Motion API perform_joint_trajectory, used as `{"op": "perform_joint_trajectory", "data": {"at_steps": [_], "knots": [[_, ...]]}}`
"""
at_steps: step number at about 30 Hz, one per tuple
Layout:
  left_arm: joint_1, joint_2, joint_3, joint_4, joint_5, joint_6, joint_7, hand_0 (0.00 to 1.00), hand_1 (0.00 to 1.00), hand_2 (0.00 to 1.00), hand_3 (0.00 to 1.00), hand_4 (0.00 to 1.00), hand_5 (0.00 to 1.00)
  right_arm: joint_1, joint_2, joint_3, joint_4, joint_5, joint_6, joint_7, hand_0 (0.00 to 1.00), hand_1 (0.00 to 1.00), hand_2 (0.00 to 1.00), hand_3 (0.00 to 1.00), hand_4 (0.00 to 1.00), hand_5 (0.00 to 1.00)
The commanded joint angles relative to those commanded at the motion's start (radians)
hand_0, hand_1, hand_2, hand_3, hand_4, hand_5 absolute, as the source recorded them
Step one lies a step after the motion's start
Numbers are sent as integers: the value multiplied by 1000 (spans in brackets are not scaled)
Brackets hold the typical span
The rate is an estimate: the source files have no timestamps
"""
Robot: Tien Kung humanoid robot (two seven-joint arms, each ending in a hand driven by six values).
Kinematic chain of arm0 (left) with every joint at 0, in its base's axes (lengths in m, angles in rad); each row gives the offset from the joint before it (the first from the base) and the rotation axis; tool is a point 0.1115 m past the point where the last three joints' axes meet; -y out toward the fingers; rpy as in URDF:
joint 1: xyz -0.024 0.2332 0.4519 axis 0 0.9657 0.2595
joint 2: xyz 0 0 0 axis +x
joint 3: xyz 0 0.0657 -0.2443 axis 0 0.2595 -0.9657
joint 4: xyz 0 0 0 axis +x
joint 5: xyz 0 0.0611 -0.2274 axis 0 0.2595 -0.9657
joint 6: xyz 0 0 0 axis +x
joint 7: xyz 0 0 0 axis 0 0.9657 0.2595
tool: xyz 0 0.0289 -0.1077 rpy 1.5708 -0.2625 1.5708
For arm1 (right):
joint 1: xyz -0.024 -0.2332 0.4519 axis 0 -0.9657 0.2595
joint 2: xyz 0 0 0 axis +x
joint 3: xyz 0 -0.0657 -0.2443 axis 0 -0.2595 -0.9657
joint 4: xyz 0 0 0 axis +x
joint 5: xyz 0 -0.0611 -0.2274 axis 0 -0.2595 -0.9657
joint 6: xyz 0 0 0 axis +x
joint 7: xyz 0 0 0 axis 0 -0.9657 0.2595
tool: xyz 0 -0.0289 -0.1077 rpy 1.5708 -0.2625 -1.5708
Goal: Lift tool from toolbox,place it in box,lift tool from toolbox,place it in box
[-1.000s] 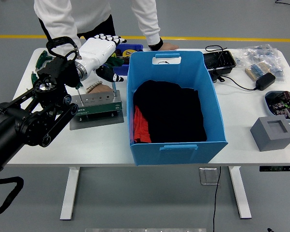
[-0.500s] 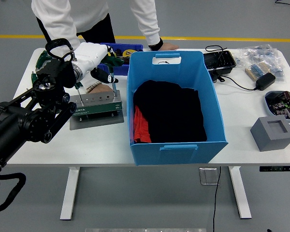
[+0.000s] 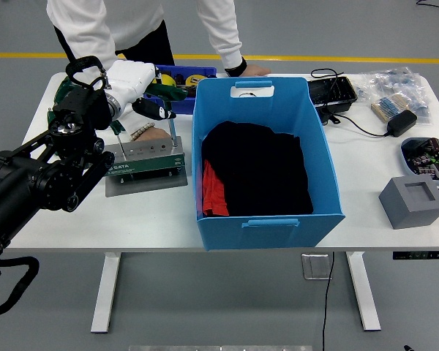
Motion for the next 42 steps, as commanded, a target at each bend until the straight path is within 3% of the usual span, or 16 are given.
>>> {"op": "perform_joint_trajectory", "data": {"at_steps": [1,6,7,18,19,24,25,28,42], "knots": [[-1,0,0,4,0,3,1,492,320,324,365,998,556,0,0,1,0,-1,-1,0,731,729,782,633,854,764],[-1,-3,-3,24,0,24,10,492,320,324,365,998,556,3,-2,7,0,-9,-6,-1,731,729,782,633,854,764],[0,-4,-3,28,0,25,11,428,272,296,325,998,558,3,-2,7,0,-9,-7,-1,730,722,780,634,855,764],[10,-19,15,61,-77,38,7,410,265,289,310,998,558,5,-4,-1,0,-6,-13,-1,725,720,779,630,854,763],[11,-21,17,61,-80,37,7,395,231,249,289,998,559,5,-4,-3,0,-4,-13,-1,725,719,778,632,855,763],[9,-30,28,61,-103,39,6,395,231,249,289,998,559,2,-3,-12,0,1,-14,-2,725,719,778,632,855,763],[8,-31,30,62,-108,40,6,361,169,190,229,998,557,1,-3,-13,0,2,-14,-2,724,718,777,631,854,761],[3,-33,35,66,-128,43,7,361,169,190,229,998,557,1,-3,-22,0,6,-14,-2,724,718,777,631,854,761],[-15,-32,46,80,-166,44,18,342,119,137,184,998,583,3,-4,-39,0,22,-14,0,722,717,776,628,851,759]]}}
